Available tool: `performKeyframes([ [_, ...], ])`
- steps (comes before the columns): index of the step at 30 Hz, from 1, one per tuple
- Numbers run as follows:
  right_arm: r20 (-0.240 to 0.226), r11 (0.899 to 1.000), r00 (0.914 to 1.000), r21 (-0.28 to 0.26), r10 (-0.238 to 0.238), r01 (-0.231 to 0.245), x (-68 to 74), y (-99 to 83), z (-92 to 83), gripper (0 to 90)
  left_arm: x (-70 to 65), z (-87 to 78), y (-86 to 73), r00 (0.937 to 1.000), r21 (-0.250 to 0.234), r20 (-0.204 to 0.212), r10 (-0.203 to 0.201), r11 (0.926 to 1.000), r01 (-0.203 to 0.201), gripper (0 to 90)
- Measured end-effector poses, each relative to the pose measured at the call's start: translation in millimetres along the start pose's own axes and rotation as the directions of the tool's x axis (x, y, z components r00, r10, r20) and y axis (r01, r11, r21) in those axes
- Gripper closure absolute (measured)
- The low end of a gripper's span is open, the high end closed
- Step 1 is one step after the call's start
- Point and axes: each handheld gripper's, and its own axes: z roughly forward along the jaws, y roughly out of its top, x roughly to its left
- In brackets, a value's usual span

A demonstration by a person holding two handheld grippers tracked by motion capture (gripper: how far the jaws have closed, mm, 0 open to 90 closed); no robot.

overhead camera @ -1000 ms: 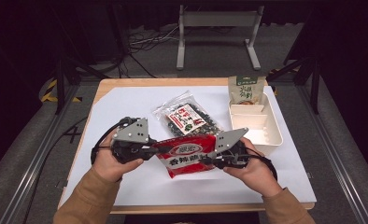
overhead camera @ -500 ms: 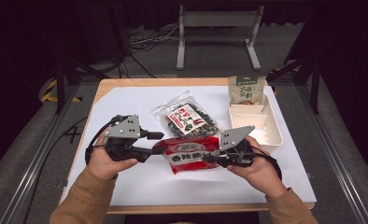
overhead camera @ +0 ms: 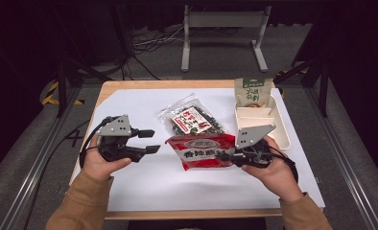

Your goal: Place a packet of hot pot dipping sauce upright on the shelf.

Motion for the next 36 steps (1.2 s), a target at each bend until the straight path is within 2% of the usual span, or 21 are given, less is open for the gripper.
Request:
performKeyframes([
  [4, 0.019, 1.0, 0.9998, -0.014, 0.007, -0.007, -2.9, -0.6, -6.8, 86.1, 2.5, 0.6, -6.3, 0.9998, 0.004, -0.02, -0.008, 1.0, 0.008, 46.9],
  [10, 0.027, 0.999, 0.9993, -0.034, 0.024, -0.023, -8.3, 0.3, -14.1, 86.1, 11.4, 5.4, -24.3, 0.9972, 0.007, -0.059, -0.045, 0.9989, 0.046, 46.8],
  [14, 0.036, 0.999, 0.9989, -0.036, 0.03, -0.029, -10.9, 0.6, -18.9, 86.1, 17.2, 4.7, -32.7, 0.9946, -0.011, -0.079, -0.068, 0.9977, 0.067, 46.6],
  [18, 0.051, 0.998, 0.9975, -0.041, 0.048, -0.046, -16.2, -1.4, -25.8, 86.1, 26.8, 4.7, -43.9, 0.9871, -0.025, -0.109, -0.117, 0.993, 0.115, 46.5],
  [22, 0.067, 0.998, 0.9961, -0.043, 0.057, -0.054, -21.5, -1.4, -31.6, 86.1, 32.7, 5.5, -51.7, 0.9824, -0.025, -0.126, -0.138, 0.9904, 0.136, 46.2],
  [29, 0.063, 0.997, 0.9955, -0.042, 0.07, -0.067, -34.0, 0.4, -38.1, 86.1, 37.2, 6.9, -57.5, 0.977, -0.028, -0.127, -0.171, 0.9852, 0.169, 42.2],
  [36, 0.078, 0.997, 0.9942, -0.026, 0.075, -0.073, -43.9, 8.1, -45.7, 86.1, 37.9, 8.0, -59.4, 0.9771, -0.023, -0.123, -0.174, 0.9848, 0.172, 41.9],
])
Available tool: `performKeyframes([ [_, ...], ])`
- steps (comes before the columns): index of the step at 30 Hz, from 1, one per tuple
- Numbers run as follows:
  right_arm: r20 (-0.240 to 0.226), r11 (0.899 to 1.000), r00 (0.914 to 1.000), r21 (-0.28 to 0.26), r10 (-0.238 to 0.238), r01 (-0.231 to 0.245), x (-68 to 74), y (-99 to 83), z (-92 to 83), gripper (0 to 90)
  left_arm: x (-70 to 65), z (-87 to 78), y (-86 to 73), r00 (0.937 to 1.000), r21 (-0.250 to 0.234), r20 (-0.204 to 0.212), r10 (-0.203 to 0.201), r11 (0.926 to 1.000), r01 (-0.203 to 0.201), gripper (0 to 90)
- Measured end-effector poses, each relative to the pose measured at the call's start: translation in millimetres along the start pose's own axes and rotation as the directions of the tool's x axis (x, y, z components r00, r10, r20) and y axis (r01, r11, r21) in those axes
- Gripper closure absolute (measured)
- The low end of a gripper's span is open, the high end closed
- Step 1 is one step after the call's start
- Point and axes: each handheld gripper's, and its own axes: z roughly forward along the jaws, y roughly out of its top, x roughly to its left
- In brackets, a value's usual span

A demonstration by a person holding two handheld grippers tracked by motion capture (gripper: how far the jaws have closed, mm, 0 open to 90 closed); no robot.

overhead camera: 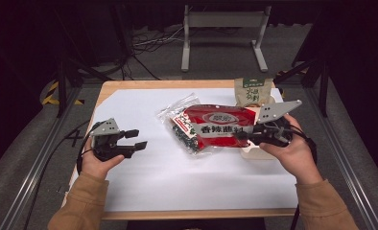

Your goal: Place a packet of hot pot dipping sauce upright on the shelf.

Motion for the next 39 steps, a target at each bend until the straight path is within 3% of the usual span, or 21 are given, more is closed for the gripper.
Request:
performKeyframes([
  [18, 0.105, 0.998, 0.9921, -0.008, 0.069, -0.069, -42.7, 16.1, -25.4, 86.1, 1.6, 1.6, -1.0, 1.0, 0.009, 0.009, -0.004, 1.0, 0.004, 40.4],
  [25, 0.139, 0.993, 0.9832, -0.03, 0.118, -0.115, -59.1, 16.2, -33.1, 86.1, 2.8, 1.4, -1.3, 0.9999, 0.01, 0.012, -0.006, 0.9999, 0.006, 40.3],
  [39, 0.189, 0.975, 0.9575, -0.074, 0.218, -0.207, -90.3, 9.5, -45.3, 86.1, 3.5, 1.4, -1.8, 0.9999, 0.011, 0.012, -0.009, 0.9999, 0.009, 40.0],
])
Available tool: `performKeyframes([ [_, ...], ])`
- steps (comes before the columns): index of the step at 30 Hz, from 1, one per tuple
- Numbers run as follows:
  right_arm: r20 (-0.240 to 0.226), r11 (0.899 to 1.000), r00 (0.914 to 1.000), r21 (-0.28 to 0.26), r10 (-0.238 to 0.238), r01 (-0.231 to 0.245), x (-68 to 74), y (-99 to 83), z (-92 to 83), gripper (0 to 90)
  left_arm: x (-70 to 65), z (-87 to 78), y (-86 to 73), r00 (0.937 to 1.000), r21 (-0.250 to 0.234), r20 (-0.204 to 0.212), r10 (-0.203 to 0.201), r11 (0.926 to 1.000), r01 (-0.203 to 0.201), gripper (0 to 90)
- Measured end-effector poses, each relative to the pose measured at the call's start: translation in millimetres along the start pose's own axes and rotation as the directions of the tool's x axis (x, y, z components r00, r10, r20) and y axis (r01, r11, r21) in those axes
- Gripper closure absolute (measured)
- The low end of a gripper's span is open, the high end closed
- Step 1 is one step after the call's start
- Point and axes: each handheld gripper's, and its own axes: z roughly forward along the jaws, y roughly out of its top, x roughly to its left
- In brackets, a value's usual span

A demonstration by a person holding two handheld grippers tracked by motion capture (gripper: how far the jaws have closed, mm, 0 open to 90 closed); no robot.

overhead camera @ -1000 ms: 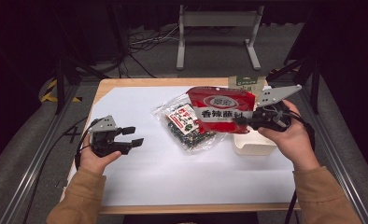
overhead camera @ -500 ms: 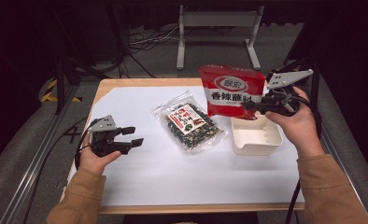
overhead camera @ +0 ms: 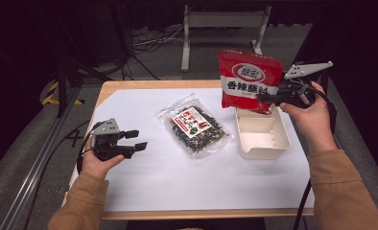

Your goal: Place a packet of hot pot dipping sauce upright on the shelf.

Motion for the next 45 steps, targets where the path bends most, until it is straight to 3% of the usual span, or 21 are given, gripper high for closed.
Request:
performKeyframes([
  [8, 0.009, 0.998, 0.9978, -0.014, 0.065, -0.065, -17.0, -5.4, -2.9, 86.1, 0.0, 0.2, -0.1, 1.0, 0.0, 0.002, -0.001, 1.0, 0.001, 40.0],
  [14, -0.024, 0.993, 0.993, -0.036, 0.115, -0.116, -24.9, -10.1, -3.0, 86.1, -0.4, 0.5, -0.2, 1.0, 0.003, 0.005, -0.006, 1.0, 0.006, 39.9],
  [30, 0.048, 0.994, 0.9929, 0.002, 0.109, -0.109, -46.5, -26.9, 5.2, 86.1, 0.2, 0.2, -0.6, 1.0, 0.002, 0.005, -0.005, 1.0, 0.005, 39.9],
  [45, 0.04, 0.99, 0.9906, 0.051, 0.131, -0.133, -65.4, -54.0, 19.3, 86.1, 0.2, 1.1, -1.0, 1.0, 0.004, 0.006, -0.005, 1.0, 0.005, 39.8],
])
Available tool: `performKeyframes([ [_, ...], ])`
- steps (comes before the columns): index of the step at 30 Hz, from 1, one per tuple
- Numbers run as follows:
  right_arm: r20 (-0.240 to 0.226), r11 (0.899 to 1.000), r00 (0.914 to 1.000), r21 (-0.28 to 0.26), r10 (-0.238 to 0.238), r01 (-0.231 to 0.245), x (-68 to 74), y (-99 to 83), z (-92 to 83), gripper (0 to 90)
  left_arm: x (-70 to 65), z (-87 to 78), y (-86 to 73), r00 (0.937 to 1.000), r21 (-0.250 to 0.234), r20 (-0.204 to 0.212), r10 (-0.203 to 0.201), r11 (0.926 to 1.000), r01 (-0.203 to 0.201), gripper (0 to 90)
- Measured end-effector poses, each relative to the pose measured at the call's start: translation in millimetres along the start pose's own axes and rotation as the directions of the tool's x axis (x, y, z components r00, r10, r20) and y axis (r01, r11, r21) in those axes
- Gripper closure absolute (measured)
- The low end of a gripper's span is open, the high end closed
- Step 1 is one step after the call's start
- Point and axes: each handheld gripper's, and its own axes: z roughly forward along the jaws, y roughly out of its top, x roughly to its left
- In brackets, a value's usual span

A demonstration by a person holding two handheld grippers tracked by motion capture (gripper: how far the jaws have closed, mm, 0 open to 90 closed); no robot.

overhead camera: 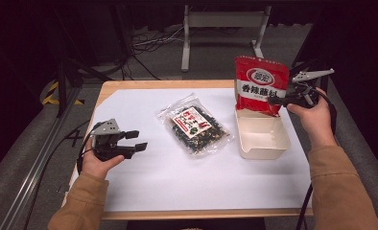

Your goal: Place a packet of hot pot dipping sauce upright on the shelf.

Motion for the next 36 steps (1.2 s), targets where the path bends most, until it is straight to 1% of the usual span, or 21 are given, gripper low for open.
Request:
performKeyframes([
  [5, 0.008, 1.0, 0.9998, 0.023, -0.017, 0.017, -2.9, -3.6, 6.7, 86.1, 0.1, 0.2, -0.1, 1.0, 0.002, -0.003, 0.0, 1.0, 0.0, 39.7],
  [7, 0.008, 0.999, 0.9997, 0.026, -0.022, 0.022, -4.3, -5.2, 9.7, 86.1, -0.6, 0.8, -0.2, 1.0, 0.003, -0.002, -0.005, 1.0, 0.005, 39.6],
  [8, 0.009, 0.999, 0.9996, 0.027, -0.026, 0.025, -5.0, -5.7, 10.8, 86.1, -0.4, 1.0, -0.2, 1.0, 0.004, -0.002, -0.001, 1.0, 0.001, 39.6],
  [13, 0.02, 0.997, 0.9973, 0.044, -0.071, 0.07, -10.2, -9.4, 18.1, 86.0, 0.1, 1.4, -0.4, 1.0, 0.006, -0.001, -0.002, 1.0, 0.002, 39.1],
  [16, 0.024, 0.995, 0.9957, 0.044, -0.09, 0.089, -13.1, -11.9, 22.8, 86.1, 0.1, 1.7, -0.5, 1.0, 0.008, 0.001, -0.006, 0.9999, 0.006, 39.1],
  [20, 0.029, 0.996, 0.9961, 0.037, -0.084, 0.082, -15.9, -15.8, 28.8, 86.0, -0.3, 2.5, -0.6, 1.0, 0.011, 0.005, -0.004, 0.9999, 0.004, 38.9],
  [21, 0.036, 0.995, 0.9951, 0.042, -0.092, 0.091, -16.7, -17.2, 31.9, 86.0, -0.8, 2.7, -0.4, 1.0, 0.011, 0.003, -0.002, 0.9999, 0.002, 38.8],
  [23, 0.044, 0.995, 0.9944, 0.046, -0.096, 0.093, -16.9, -18.8, 36.3, 85.9, -2.2, 3.2, 0.0, 1.0, 0.013, 0.006, -0.002, 0.9999, 0.002, 38.6],
  [26, 0.045, 0.995, 0.9944, 0.03, -0.095, 0.094, -17.6, -20.8, 40.2, 85.7, -3.1, 3.5, 0.8, 0.9999, 0.021, 0.001, 0.012, 0.9997, -0.012, 38.5],
  [29, 0.053, 0.995, 0.9934, 0.019, -0.102, 0.101, -17.0, -22.6, 43.8, 85.1, -3.0, 4.0, 0.1, 1.0, 0.019, 0.007, 0.001, 0.9998, -0.001, 38.4],
  [31, 0.066, 0.993, 0.9906, 0.021, -0.12, 0.119, -15.8, -23.2, 45.5, 84.8, -2.4, 3.7, -0.1, 1.0, 0.017, 0.008, -0.002, 0.9999, 0.002, 38.4],
  [36, 0.09, 0.988, 0.9843, 0.052, -0.152, 0.148, -14.0, -25.2, 48.8, 84.0, -2.5, 3.3, -0.3, 0.9999, 0.014, 0.01, -0.004, 0.9999, 0.004, 38.4],
])
